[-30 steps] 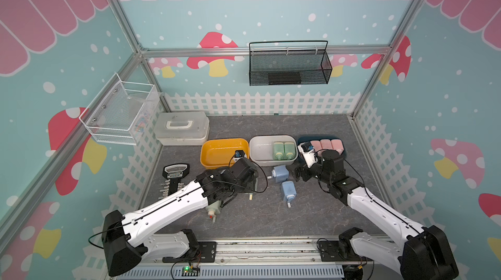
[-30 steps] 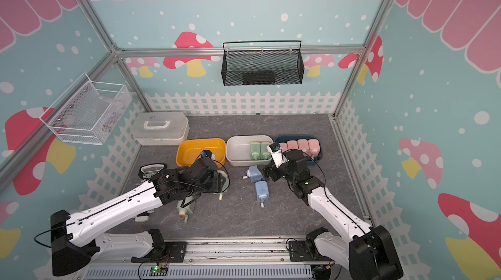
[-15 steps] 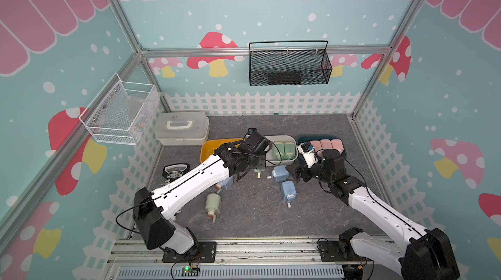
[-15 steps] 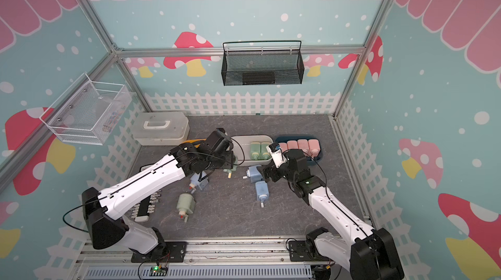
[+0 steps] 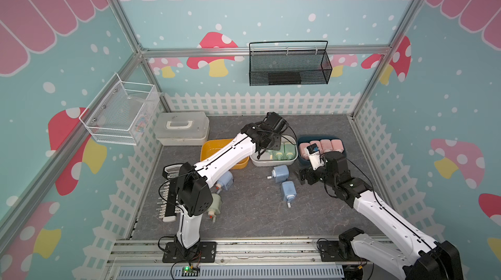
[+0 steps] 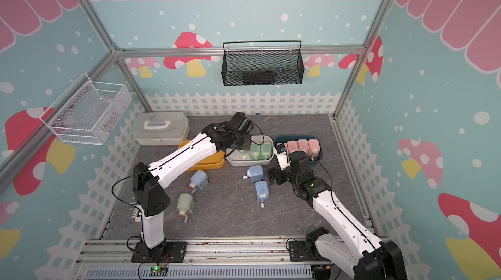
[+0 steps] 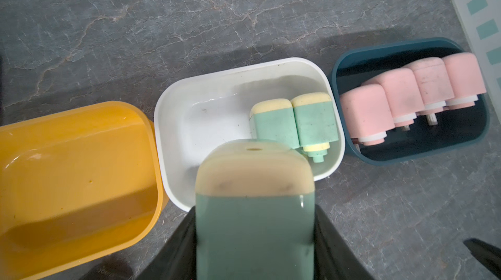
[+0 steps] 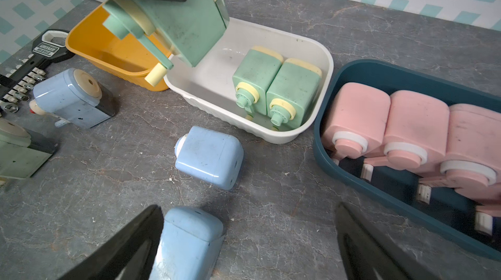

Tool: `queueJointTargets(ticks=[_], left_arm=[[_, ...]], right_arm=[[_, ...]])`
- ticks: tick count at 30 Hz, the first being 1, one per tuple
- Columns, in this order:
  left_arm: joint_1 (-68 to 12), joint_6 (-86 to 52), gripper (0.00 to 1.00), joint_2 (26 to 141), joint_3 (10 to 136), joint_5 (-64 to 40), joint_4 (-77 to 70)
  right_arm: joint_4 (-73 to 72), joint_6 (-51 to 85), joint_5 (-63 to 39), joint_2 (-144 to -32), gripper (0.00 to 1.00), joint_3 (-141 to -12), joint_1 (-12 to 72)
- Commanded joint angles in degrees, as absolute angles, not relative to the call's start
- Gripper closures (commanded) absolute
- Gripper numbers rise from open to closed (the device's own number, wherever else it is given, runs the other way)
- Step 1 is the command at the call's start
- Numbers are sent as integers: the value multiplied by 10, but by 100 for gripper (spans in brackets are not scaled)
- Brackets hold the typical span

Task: Place the pencil sharpeners by color into the storage box
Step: Place the pencil sharpener in the storage box.

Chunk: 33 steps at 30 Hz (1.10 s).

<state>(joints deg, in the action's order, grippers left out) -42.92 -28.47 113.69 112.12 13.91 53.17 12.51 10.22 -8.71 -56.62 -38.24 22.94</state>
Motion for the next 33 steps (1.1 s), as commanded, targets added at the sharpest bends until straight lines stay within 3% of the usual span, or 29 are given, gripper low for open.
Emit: queueJointTargets(ticks=[1,16,33], left_arm=[[-415,-276,100,1161,1163,140,558],[-369,-294,100,1281,1231,75,579],[-352,-325,100,1330,1255,35,559]], right_arm=[[150,123,-73,-546,1,-389,231],[172,163,-38,-481,1,-357,231],[194,166,-30,-461,1,-338,231]])
